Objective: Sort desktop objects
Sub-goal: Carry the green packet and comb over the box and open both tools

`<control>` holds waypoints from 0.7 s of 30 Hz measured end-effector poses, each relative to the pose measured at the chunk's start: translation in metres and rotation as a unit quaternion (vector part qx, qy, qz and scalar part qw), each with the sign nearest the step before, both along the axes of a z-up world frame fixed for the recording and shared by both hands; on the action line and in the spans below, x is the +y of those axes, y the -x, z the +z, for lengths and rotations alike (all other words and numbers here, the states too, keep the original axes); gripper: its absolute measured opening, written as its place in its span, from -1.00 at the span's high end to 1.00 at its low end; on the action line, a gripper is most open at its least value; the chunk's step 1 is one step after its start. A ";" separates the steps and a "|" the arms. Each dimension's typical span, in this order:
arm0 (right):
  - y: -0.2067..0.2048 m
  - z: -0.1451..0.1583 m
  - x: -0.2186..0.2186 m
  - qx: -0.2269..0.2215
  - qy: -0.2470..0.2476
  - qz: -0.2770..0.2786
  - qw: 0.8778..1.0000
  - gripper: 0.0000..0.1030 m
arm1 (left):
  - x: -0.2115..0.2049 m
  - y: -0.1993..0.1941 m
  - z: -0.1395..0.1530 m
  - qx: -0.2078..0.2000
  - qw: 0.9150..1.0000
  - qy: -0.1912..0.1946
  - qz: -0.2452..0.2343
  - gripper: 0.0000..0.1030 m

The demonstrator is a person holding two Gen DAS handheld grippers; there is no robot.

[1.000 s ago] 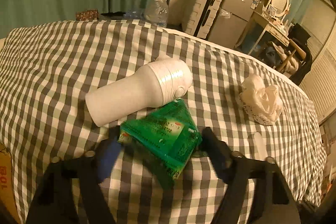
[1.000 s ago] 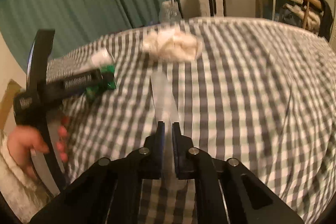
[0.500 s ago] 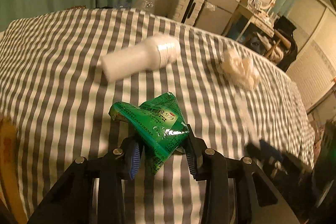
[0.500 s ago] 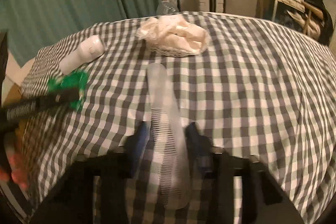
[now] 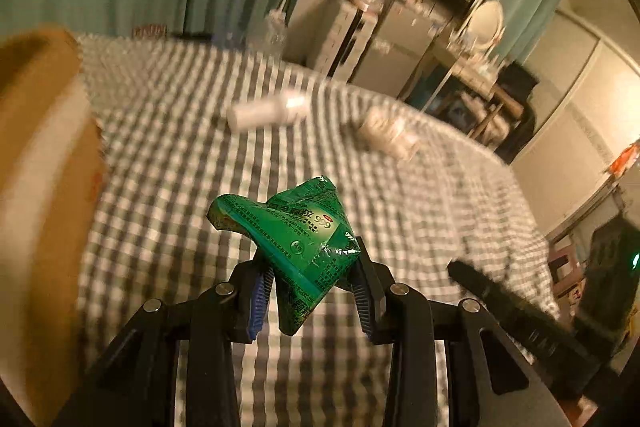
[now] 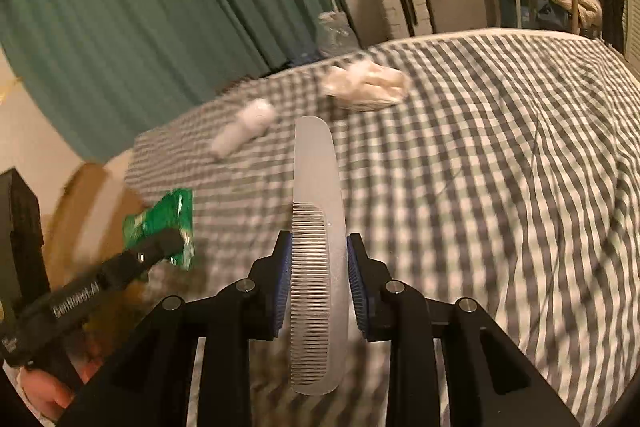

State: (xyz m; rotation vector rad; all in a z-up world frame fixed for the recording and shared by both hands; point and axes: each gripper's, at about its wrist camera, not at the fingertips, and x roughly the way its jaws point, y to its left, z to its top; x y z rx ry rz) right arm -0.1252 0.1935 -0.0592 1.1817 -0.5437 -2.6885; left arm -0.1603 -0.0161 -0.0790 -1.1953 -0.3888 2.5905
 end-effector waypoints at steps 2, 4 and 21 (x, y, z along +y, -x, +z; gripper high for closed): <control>-0.016 0.014 -0.011 0.012 0.008 0.007 1.000 0.49 | -0.008 -0.016 0.025 0.021 1.000 -0.001 0.000 0.28; -0.032 0.029 -0.033 0.025 0.011 0.021 0.999 0.49 | -0.023 -0.033 0.053 0.048 0.999 -0.005 0.005 0.28; -0.025 0.083 -0.272 0.017 0.105 0.199 0.974 0.49 | -0.225 -0.098 0.095 0.044 0.983 0.095 0.151 0.28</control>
